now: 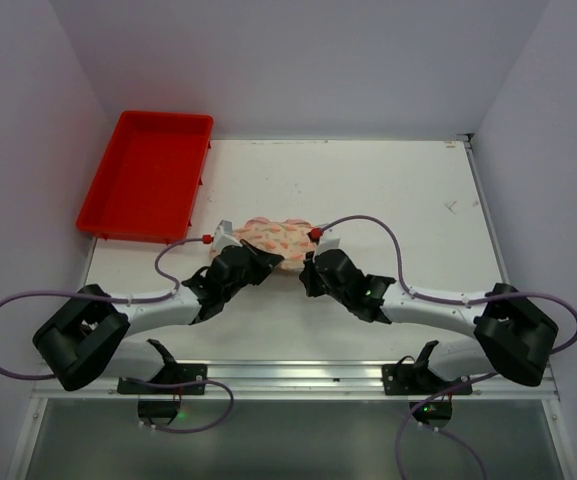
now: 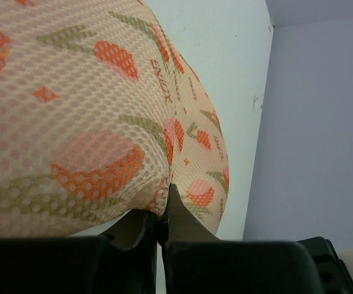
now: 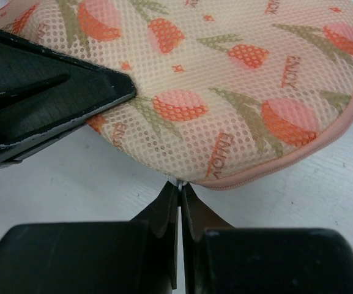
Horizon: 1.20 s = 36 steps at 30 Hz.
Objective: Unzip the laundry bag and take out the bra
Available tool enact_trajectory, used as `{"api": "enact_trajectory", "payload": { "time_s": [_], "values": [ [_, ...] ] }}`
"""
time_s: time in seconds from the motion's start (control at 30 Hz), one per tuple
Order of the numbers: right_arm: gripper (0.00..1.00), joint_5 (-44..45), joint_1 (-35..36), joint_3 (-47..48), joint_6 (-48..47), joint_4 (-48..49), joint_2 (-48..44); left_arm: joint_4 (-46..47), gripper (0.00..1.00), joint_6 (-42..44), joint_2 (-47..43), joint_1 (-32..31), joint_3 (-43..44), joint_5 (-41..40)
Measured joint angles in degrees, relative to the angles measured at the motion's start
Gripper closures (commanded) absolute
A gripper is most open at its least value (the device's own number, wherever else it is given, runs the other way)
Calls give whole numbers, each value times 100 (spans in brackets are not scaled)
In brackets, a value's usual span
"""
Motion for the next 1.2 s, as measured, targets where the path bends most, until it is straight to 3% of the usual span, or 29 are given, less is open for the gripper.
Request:
{"api": "enact_trajectory", "payload": {
  "time_s": [0.23, 0.5, 0.67, 0.7, 0.8, 1.03, 1.2],
  "values": [
    [100, 11, -273, 2, -26, -817, -949, -153, 100, 625, -614, 420, -225, 483],
    [100, -741, -605, -184, -103, -1554, -1843, 208, 99, 2413, -376, 1078, -157, 2184],
    [100, -1189, -649, -186, -173, -1718, -1714, -24, 66, 3659, 822, 1248, 997, 3141],
    [100, -1292, -621, -164, -157, -1692, -1585, -61, 35, 3797, 968, 1296, 1193, 3213],
    [100, -1556, -485, 24, -42, -1578, -984, -66, 0, 3880, 1045, 1482, 1436, 3254],
    [100, -1954, -269, 850, 225, -1091, 671, -603, 0, 3115, 92, 1641, 935, 2717],
    [100, -1985, -267, 946, 293, -857, 885, -859, 9, 2474, -455, 1464, 400, 2439]
  ]
}}
